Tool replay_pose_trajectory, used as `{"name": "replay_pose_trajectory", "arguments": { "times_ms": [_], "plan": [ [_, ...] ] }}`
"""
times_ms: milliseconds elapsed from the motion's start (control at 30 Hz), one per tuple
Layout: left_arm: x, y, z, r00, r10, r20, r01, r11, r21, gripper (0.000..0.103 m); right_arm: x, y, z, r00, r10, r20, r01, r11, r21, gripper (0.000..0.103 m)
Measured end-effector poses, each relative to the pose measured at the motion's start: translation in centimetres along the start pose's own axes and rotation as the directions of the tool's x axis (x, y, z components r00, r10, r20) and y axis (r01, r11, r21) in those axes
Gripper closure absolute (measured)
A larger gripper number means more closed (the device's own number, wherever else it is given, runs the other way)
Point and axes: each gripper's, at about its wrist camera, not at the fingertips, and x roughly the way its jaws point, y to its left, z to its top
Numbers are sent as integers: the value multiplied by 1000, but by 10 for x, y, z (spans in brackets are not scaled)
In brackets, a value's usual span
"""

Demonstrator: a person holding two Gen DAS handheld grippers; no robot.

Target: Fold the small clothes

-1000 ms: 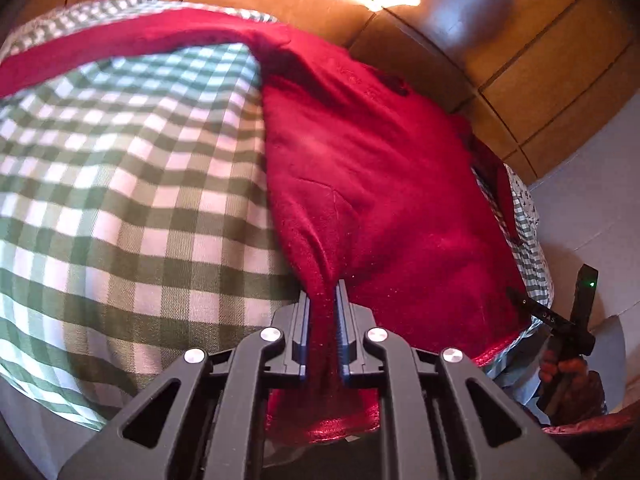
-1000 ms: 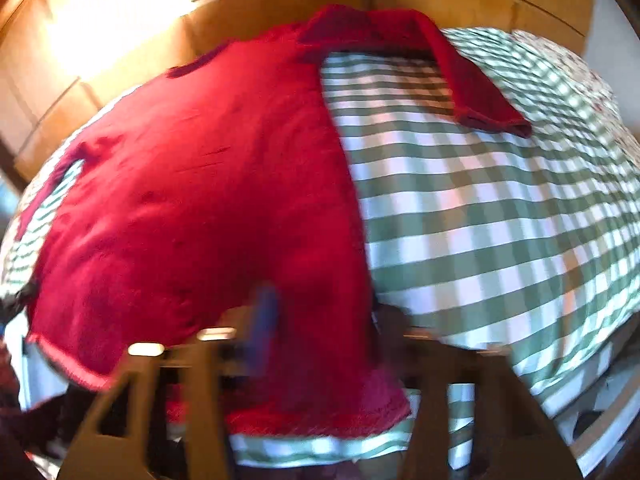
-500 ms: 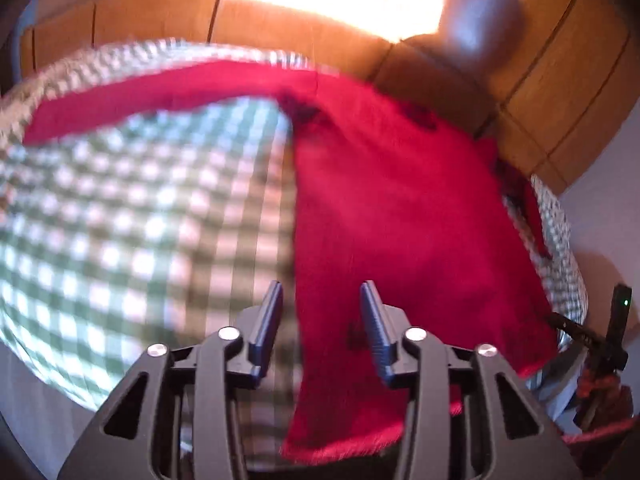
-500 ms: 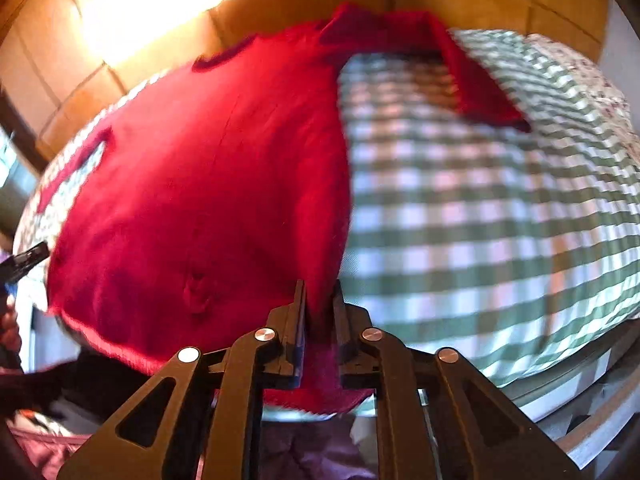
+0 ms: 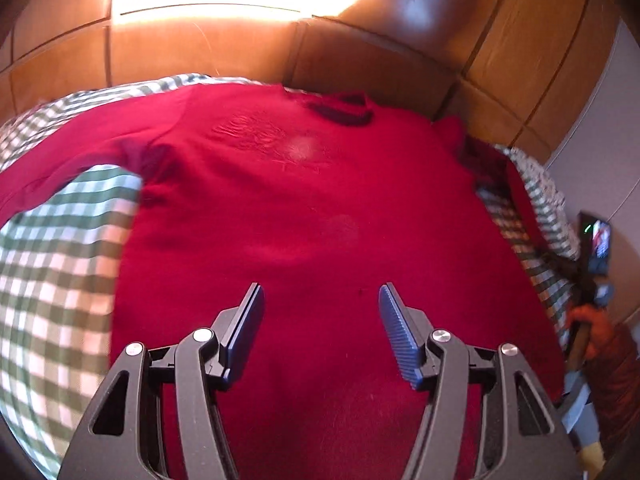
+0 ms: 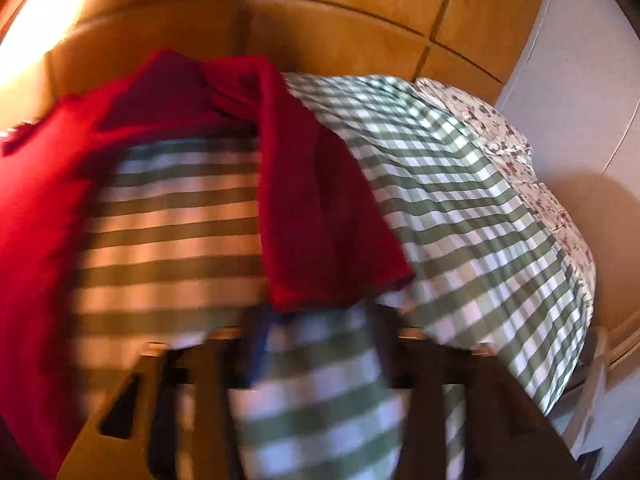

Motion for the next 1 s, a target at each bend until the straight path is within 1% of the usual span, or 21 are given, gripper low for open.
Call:
{"name": "replay_pose_trajectory", "arguments": {
  "times_ms": [33,100,200,267,333,400,467,567,600,633,667,700,767,800,833,867,900,933,967,1000],
  "plan": [
    [4,-3,1,1000,10,-6,-10,1000,7,43,-3,-6,2,1000,-14,7,14,1000,10,95],
    [10,-1,1,1000,11,-22,-10,1000,5,42,-24,-27,13,998,12,60,-15,998,55,96],
    [22,1,1,999,10,-44,-11,1000,-10,41,-63,-68,30,988,60,139,-77,990,122,96],
    [24,0,2,999,9,-44,-9,1000,-7,40,-83,-98,43,982,66,177,-95,982,166,96],
    [26,-1,5,999,13,-44,-13,1000,-3,39,-94,-118,57,981,50,186,-88,976,200,96],
    [28,-1,7,999,8,-46,-8,1000,-7,39,-93,-137,71,984,25,179,-68,969,237,96],
    [33,-2,12,999,13,-48,-13,1000,-11,39,-78,-151,85,988,-18,150,-21,966,257,96],
    [34,1,12,998,19,-55,-20,1000,-19,39,-32,-173,101,996,-80,51,61,953,297,96],
    [36,2,14,998,23,-57,-24,1000,-19,39,-10,-180,105,994,-106,-4,102,946,309,96],
    [36,2,14,998,28,-61,-29,999,-16,39,12,-188,107,994,-98,-54,111,933,341,96],
    [36,2,14,997,33,-65,-34,999,-14,39,25,-194,109,993,-83,-79,107,923,369,96],
    [39,-1,17,997,39,-68,-40,999,-13,39,41,-202,111,994,-62,-89,94,905,415,96],
    [39,-2,18,996,48,-70,-48,999,-10,39,57,-214,113,998,-32,-56,55,864,500,95],
    [39,-1,19,996,49,-71,-50,999,-14,39,60,-218,112,999,-18,-41,37,847,531,78],
    [40,-1,19,996,48,-71,-49,999,-21,38,60,-222,109,1000,9,-13,0,816,578,44],
    [40,-1,18,996,46,-70,-48,998,-27,37,56,-223,105,1000,19,14,-24,792,610,29],
    [41,-2,18,997,46,-69,-49,998,-32,36,50,-222,96,999,14,51,-44,766,642,23],
    [42,-3,17,996,49,-69,-51,998,-32,35,47,-217,89,998,24,60,-58,763,643,23],
    [43,-4,17,996,52,-68,-54,998,-30,34,47,-209,81,996,68,57,-89,765,638,23],
    [45,-6,17,996,53,-68,-55,998,-28,33,48,-199,64,986,156,59,-157,749,643,24]
  ]
}}
